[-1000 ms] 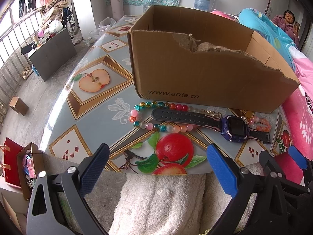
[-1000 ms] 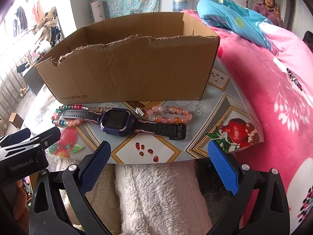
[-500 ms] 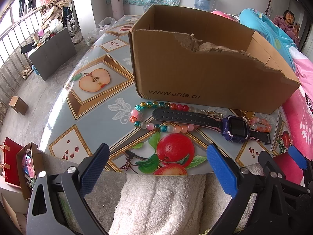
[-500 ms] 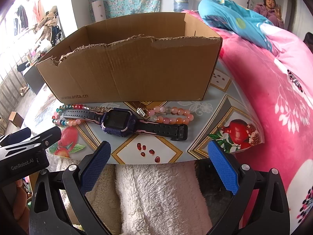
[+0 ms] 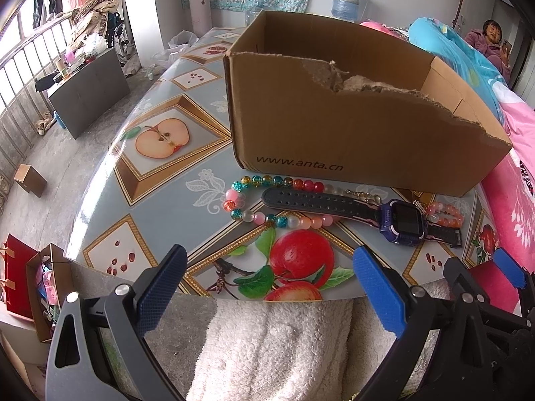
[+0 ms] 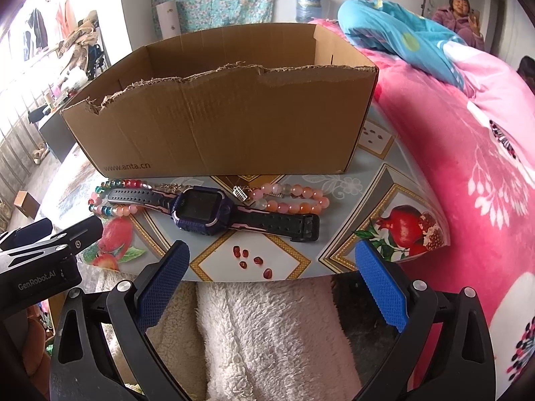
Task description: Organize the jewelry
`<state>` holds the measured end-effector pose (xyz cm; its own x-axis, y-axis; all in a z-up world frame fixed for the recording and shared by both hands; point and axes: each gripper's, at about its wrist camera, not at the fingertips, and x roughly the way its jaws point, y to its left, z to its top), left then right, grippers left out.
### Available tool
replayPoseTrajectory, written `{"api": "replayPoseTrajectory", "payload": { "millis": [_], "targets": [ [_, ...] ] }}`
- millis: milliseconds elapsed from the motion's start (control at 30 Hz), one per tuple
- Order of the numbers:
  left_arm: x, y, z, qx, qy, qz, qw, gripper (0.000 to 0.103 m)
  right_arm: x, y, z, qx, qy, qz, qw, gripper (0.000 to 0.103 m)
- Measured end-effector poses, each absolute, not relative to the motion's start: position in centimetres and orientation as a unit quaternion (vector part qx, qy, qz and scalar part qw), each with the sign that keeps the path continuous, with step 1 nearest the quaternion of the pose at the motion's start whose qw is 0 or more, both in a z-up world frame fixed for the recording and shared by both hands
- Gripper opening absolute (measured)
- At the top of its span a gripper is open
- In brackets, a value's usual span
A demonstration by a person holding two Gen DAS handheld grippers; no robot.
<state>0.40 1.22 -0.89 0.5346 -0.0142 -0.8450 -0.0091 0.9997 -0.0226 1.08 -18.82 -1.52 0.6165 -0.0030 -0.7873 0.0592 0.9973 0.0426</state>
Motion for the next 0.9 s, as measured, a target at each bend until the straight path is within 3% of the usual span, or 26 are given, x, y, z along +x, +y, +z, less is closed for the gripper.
{"api": "replayPoseTrajectory", "payload": {
  "millis": [800,833,900],
  "targets": [
    [1.3,6.0,-1.6,-0.178,0.436,-0.086,0.878,0.097,1.7,-21.3,-0.1,0.015,0.362,-0.004,0.932,0.095],
    [1.6,6.3,-1.7,-0.18,0.432,-0.09,0.879,0.097,1.9,-21.2,0.0,0.02,0.362,0.011,0.932,0.094],
    [1.8,6.7,-1.7,-0.184,0.421,-0.099,0.883,0.097,2.5,-20.6,-0.2,0.038,0.372,0.047,0.926,0.08]
  ]
}}
